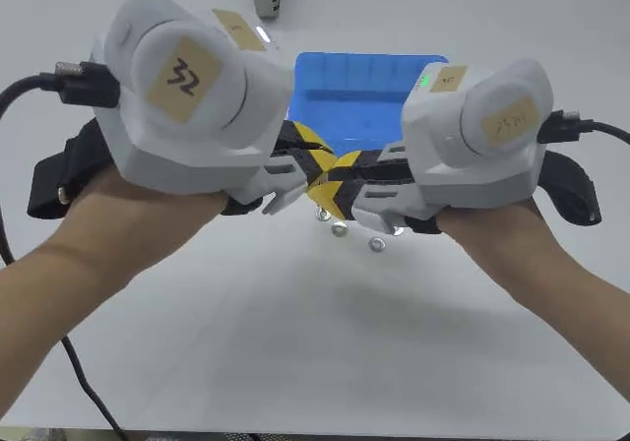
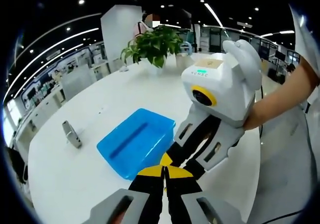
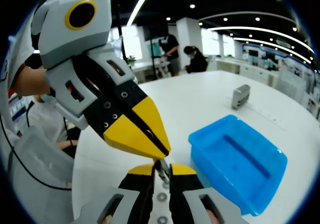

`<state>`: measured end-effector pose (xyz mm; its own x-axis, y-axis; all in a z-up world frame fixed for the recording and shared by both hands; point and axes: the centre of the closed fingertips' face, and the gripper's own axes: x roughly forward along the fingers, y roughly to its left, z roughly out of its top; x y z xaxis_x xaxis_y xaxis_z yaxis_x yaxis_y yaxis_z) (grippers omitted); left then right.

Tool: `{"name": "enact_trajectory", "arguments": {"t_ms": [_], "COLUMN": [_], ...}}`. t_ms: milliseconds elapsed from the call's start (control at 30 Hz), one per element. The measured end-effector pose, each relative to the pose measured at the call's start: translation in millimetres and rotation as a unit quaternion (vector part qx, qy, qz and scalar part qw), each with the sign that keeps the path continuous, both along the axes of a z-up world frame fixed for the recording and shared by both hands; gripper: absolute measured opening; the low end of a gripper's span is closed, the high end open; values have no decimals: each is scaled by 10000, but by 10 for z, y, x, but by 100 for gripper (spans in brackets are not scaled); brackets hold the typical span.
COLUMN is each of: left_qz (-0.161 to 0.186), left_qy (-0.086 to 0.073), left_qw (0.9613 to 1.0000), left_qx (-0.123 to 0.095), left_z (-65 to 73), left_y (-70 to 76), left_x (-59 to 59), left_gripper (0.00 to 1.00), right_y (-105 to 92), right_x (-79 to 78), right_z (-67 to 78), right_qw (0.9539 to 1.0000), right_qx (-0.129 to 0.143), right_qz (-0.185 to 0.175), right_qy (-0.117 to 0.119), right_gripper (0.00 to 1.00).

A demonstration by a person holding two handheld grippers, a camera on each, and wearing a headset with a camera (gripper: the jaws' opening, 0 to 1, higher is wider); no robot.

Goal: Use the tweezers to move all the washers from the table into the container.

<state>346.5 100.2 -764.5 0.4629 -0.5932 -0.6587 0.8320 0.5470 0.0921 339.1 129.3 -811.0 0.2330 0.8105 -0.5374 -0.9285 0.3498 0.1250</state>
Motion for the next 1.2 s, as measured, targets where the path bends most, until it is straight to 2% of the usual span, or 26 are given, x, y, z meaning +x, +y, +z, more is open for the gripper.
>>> {"name": "enact_trajectory", "arguments": {"t_ms": [33,133,233,433,533,633,767,867,1000,1200], "left_qz": [-21,-50,-35,-207,-253,-326,-501,-539,-474,-539], "left_qy": [-38,-5,135,140,120,26,-187,-301,-367,-615], "left_qw": [10000,10000,9998,9997,9996,9994,9983,9977,9980,9964], "left_qx": [-56,-76,-131,47,53,59,233,266,181,233], "left_z": [-1,-5,-8,-6,52,148,287,396,562,710], "left_y": [-17,-19,-23,-60,-69,-87,-114,-123,-96,-103], "left_x": [3,-4,-21,-77,-103,-134,-168,-170,-123,-46], "left_gripper": [0,0,0,0,0,0,0,0,0,0], "right_y": [-1,-3,7,4,-12,-32,-31,-29,-23,-7], "right_x": [7,11,5,-35,-66,-80,-87,-72,-32,60], "right_z": [-7,-2,-10,-10,51,147,291,412,570,736], "right_qw": [10000,10000,10000,9997,9995,9994,9988,9982,9973,9949], "right_qx": [4,14,-60,-198,-236,-215,-212,-179,-124,-159], "right_qz": [-19,-12,72,142,171,170,204,210,199,208], "right_qy": [-13,29,-26,2,-114,-195,-387,-526,-697,-970], "right_gripper": [7,7,6,5,5,4,4,4,4,3]}}
